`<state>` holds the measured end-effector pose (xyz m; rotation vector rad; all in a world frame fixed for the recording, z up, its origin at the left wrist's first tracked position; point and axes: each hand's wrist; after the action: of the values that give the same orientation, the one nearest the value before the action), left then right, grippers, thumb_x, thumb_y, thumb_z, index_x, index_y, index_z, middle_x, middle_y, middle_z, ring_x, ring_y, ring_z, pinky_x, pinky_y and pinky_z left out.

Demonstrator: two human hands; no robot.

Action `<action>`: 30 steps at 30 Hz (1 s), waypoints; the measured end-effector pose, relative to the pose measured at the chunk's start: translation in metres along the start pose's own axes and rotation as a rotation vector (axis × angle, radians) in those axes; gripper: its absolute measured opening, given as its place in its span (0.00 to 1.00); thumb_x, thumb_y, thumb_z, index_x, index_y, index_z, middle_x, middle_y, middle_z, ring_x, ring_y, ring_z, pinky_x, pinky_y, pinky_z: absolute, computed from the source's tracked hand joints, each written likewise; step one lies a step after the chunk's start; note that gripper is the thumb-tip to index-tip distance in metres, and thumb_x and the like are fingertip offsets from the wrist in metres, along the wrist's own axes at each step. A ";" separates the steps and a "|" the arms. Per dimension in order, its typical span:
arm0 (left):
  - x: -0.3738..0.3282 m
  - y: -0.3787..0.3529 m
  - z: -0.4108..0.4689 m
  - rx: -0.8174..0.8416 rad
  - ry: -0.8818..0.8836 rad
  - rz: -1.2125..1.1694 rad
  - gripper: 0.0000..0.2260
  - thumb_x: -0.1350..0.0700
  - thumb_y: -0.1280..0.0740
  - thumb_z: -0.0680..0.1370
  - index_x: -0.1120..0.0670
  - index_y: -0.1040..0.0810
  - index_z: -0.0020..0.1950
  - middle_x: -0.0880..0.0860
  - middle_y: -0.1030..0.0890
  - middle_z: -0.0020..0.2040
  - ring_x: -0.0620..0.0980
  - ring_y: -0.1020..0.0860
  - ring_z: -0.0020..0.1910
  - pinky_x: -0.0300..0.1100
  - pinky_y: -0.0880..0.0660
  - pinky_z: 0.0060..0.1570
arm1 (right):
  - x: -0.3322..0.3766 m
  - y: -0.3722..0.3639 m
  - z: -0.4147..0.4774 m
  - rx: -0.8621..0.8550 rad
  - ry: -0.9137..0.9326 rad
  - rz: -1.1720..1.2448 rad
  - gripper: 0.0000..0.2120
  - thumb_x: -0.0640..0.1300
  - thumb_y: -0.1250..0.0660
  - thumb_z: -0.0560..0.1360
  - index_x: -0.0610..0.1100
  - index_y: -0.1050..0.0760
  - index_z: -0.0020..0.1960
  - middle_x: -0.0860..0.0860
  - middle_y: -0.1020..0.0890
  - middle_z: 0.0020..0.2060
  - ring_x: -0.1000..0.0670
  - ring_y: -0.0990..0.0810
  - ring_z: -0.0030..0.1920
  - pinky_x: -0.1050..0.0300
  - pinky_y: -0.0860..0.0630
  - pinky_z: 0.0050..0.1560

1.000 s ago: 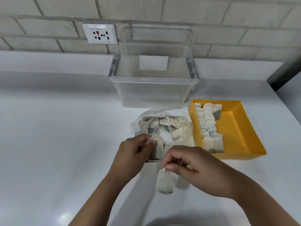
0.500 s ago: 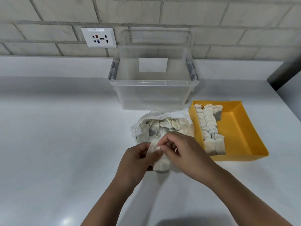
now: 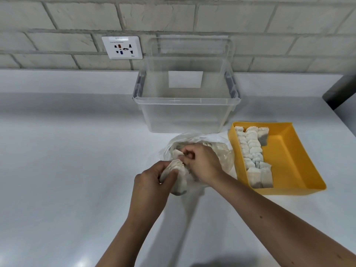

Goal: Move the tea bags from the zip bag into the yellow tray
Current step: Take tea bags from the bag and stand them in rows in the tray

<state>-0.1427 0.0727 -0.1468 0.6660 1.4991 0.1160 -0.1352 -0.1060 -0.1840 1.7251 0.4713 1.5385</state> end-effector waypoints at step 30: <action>-0.095 -0.125 0.014 0.213 -0.022 -0.260 0.03 0.56 0.29 0.78 0.48 0.16 0.49 0.46 0.13 0.41 0.45 0.15 0.41 0.52 0.17 0.48 | -0.130 0.184 -0.041 -0.178 -0.292 -0.349 0.08 0.48 0.35 0.78 0.43 0.23 0.50 0.44 0.18 0.48 0.42 0.21 0.48 0.55 0.28 0.43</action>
<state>-0.1802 -0.0787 -0.1231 0.6324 1.5760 -0.2524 -0.2393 -0.3040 -0.1361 1.5965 0.4425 1.0310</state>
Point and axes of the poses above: each hand's wrist, its own z-axis towards the middle knuckle, its own y-axis out of the back of the hand, x = y × z
